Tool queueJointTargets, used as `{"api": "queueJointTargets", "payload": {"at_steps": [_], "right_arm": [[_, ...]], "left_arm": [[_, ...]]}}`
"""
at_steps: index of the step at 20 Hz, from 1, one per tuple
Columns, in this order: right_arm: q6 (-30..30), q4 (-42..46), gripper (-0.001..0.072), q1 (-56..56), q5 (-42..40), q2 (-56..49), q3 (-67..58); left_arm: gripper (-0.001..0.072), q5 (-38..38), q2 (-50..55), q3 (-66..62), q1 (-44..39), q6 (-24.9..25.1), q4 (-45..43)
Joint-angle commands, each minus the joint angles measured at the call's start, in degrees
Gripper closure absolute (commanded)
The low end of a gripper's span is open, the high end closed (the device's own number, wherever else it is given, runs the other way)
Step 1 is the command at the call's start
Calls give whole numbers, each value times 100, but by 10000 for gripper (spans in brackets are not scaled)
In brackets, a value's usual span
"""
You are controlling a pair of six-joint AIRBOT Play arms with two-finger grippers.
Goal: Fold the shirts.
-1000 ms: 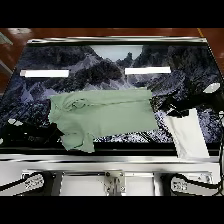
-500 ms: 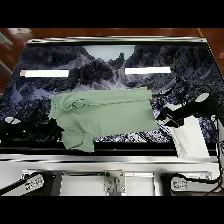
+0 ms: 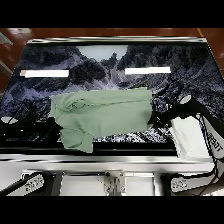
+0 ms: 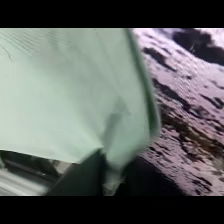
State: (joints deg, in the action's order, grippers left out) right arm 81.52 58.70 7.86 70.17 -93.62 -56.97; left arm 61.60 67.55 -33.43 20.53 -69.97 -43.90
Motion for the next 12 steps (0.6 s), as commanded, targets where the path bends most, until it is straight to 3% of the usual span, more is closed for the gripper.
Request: {"api": "queueJointTargets", "payload": {"at_steps": [1,5,9,12], "right_arm": [[33,-170,638,-214,188,24,-39],[-450,-424,639,-184,361,944,-654],[-1294,-584,639,-184,267,2573,-2337],[-1370,-315,639,-186,-673,3945,-3497]], "left_arm": [[660,66,-44,-269,4,57,2],[662,184,-682,-1766,4,101,-22],[661,127,-1574,-4730,4,98,-22],[661,-229,-1950,-7016,2,98,-22]]}}
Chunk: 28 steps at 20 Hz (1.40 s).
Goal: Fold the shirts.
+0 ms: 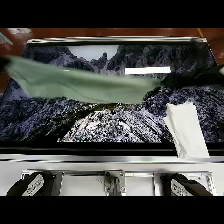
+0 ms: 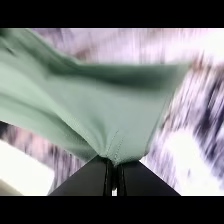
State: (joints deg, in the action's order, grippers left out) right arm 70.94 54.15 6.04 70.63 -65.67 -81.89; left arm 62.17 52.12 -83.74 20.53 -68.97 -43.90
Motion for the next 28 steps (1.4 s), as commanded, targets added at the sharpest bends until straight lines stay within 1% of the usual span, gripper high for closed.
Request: {"api": "queueJointTargets", "payload": {"at_steps": [1,2,4,5,6,8,11,13,16,18,20,21,23,24,26,28], "right_arm": [[-310,284,639,-2,-1228,1624,-1202],[-293,527,639,-2,-1624,2048,-1349],[11,1130,639,-2,-2035,2717,-1469],[321,1515,639,-2,-2041,3016,-1471],[643,1845,639,-2,-1873,3244,-1471],[992,2299,639,-2,-1213,3593,-1471],[1097,2688,639,-2,111,3829,-1471],[1093,2938,639,-2,990,3810,-1471],[1115,3464,639,-2,1871,3576,-1440],[1126,3683,639,-2,2428,3165,-1438],[1185,3574,639,-2,2828,2656,-1207],[1266,3379,639,-4,2874,2343,-901],[1340,2999,639,-11,2524,1788,-192],[1351,2837,639,-17,2092,1462,227],[1346,2573,640,-20,870,734,872],[1338,2210,639,-20,-356,-170,1040]], "left_arm": [[661,-332,-490,-2538,4,-2,-22],[660,-313,-564,-3036,4,-4,-52],[661,-297,-758,-3552,4,-11,-286],[661,-297,-938,-3602,4,-81,-529],[661,-186,-1119,-3598,4,-249,-872],[661,424,-1381,-3598,4,-608,-1620],[660,1718,-1582,-3519,2,-608,-2260],[660,2280,-1620,-3333,2,-608,-2363],[661,2345,-1622,-2837,2,-601,-2367],[661,2345,-1604,-2243,2,-522,-2365],[661,2337,-1547,-1388,2,-522,-2361],[661,2315,-1484,-938,2,-518,-2363],[661,2072,-1250,9,2,-498,-2328],[660,1845,-1084,389,-2,-455,-2264],[660,1169,-577,1010,-98,-310,-2031],[660,435,138,1285,-337,-304,-1930]]}}
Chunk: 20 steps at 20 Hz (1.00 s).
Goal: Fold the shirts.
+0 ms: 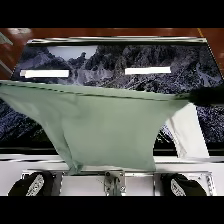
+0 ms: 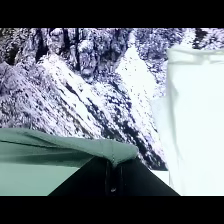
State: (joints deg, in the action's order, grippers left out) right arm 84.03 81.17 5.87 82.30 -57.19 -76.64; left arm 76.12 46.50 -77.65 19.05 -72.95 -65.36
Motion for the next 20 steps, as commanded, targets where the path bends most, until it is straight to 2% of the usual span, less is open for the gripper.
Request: {"api": "queueJointTargets", "payload": {"at_steps": [1,5,8,13,20], "right_arm": [[-4,-789,639,-2,-2129,-1445,516],[-699,-2343,639,-2,-4483,-2645,516],[-876,-2682,639,-2,-5475,-3110,516],[-1604,-2684,639,-2,-6061,-3602,516],[-1738,-2660,639,-428,-6290,-3908,516]], "left_arm": [[660,-1298,1123,684,-343,94,240],[660,-2763,2481,684,-896,179,409],[660,-3696,3191,684,-1185,177,435],[660,-4778,4103,684,-1508,175,437],[660,-5536,4500,678,-1572,179,448]]}}
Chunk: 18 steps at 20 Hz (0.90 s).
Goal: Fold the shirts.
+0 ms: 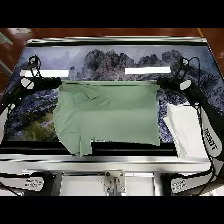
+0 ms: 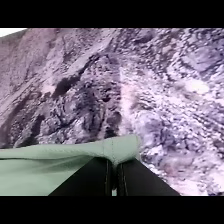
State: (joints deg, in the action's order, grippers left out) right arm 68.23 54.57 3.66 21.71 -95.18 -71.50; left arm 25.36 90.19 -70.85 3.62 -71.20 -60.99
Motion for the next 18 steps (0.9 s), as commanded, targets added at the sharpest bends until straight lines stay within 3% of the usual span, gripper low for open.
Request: {"api": "queueJointTargets", "payload": {"at_steps": [1,5,12,15,18], "right_arm": [[-258,24,639,-289,-302,-109,2],[-55,81,639,-363,-103,-109,2],[1128,876,639,-190,1897,-107,2],[1617,1471,639,-109,2833,-109,2],[1799,1617,639,-160,3115,-120,4]], "left_arm": [[660,-588,131,-24,-24,7,-7],[660,-404,181,-33,4,7,-35],[661,2476,190,-168,216,4,-1582],[660,3143,205,-197,214,2,-1681],[660,3416,304,-195,101,-4,-1663]]}}
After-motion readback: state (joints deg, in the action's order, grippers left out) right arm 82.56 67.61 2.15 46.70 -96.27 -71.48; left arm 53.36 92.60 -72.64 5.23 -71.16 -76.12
